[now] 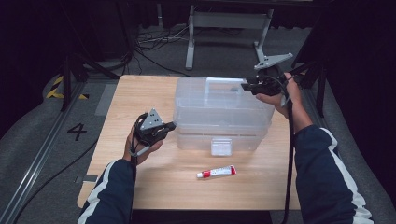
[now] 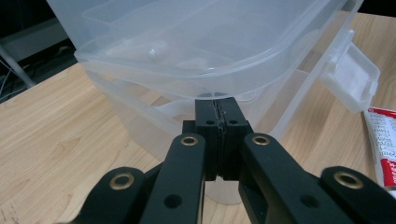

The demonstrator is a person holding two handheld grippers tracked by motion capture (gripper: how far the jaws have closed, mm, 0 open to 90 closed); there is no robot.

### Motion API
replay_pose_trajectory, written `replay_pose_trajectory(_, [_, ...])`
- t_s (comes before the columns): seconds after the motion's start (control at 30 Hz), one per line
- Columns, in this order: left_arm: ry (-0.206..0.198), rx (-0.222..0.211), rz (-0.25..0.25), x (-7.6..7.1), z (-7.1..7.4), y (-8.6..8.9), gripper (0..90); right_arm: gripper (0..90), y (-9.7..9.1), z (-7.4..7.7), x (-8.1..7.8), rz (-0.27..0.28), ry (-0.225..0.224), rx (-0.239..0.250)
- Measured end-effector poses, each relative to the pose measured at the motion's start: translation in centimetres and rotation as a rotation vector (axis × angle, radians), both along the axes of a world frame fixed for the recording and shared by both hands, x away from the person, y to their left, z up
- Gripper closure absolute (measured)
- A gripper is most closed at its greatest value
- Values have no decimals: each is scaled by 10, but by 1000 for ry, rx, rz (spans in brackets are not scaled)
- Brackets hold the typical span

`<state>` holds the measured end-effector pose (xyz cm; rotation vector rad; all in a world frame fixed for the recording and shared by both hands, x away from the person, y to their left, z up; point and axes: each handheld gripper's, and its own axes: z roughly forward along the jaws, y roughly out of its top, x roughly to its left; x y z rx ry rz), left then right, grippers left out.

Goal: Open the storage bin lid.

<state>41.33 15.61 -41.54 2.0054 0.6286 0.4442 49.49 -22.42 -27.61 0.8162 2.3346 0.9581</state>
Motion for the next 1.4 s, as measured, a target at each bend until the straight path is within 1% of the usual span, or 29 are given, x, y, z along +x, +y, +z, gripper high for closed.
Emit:
replay_pose_trajectory(0.07, [-5,2,4,-1,1,0,886,659,-9,4,-6,-2,-61,-14])
replay_pose_trajectory(0.1, [-7,1,6,-1,1,0,886,659,-15,5,-9,6,-70,-2])
replay_pose_trajectory(0.13, [-6,1,5,-1,1,0,886,659,-20,7,-11,3,-75,12])
replay_pose_trajectory(0.23, [-8,5,2,-1,2,1,890,660,-35,7,-17,-13,-88,22])
replay_pose_trajectory(0.33, [-9,13,7,-1,2,0,890,658,-49,4,-24,-27,-102,28])
replay_pose_trajectory(0.4, [-10,14,6,-1,2,0,890,659,-57,1,-28,-31,-106,45])
replay_pose_trajectory(0.5, [-12,17,8,-1,3,1,890,663,-70,-6,-37,-35,-109,37])
replay_pose_trajectory(0.53, [-14,21,11,-1,3,1,889,666,-74,-8,-41,-36,-118,30])
replay_pose_trajectory(0.63, [-15,19,8,0,4,2,887,665,-88,-15,-52,-40,-134,33])
replay_pose_trajectory(0.73, [-19,25,9,1,4,2,887,653,-98,-22,-61,-47,-139,49])
replay_pose_trajectory(0.8, [-22,23,11,2,6,2,888,628,-102,-28,-66,-55,-137,57])
replay_pose_trajectory(0.87, [-25,16,12,2,7,3,889,626,-106,-37,-69,-61,-141,57])
replay_pose_trajectory(0.9, [-25,16,12,2,7,3,889,626,-106,-37,-69,-61,-141,57])
replay_pose_trajectory(0.93, [-34,18,11,3,8,3,889,618,-108,-43,-71,-67,-139,59])
replay_pose_trajectory(0.97, [-32,15,6,3,8,3,890,611,-111,-51,-73,-73,-132,74])
replay_pose_trajectory(1.07, [-34,10,7,5,9,2,889,576,-115,-66,-74,-84,-112,88])
replay_pose_trajectory(1.1, [-36,8,7,6,10,2,888,553,-116,-73,-74,-90,-102,86])
replay_pose_trajectory(1.17, [-40,1,10,6,11,3,887,503,-118,-81,-74,-107,-97,70])
replay_pose_trajectory(1.23, [-42,1,8,7,13,3,885,496,-119,-87,-74,-116,-97,56])
replay_pose_trajectory(1.3, [-43,-2,5,7,13,3,884,472,-121,-95,-74,-103,-78,51])
replay_pose_trajectory(1.4, [-41,-10,0,9,14,2,884,461,-120,-101,-74,-89,-67,52])
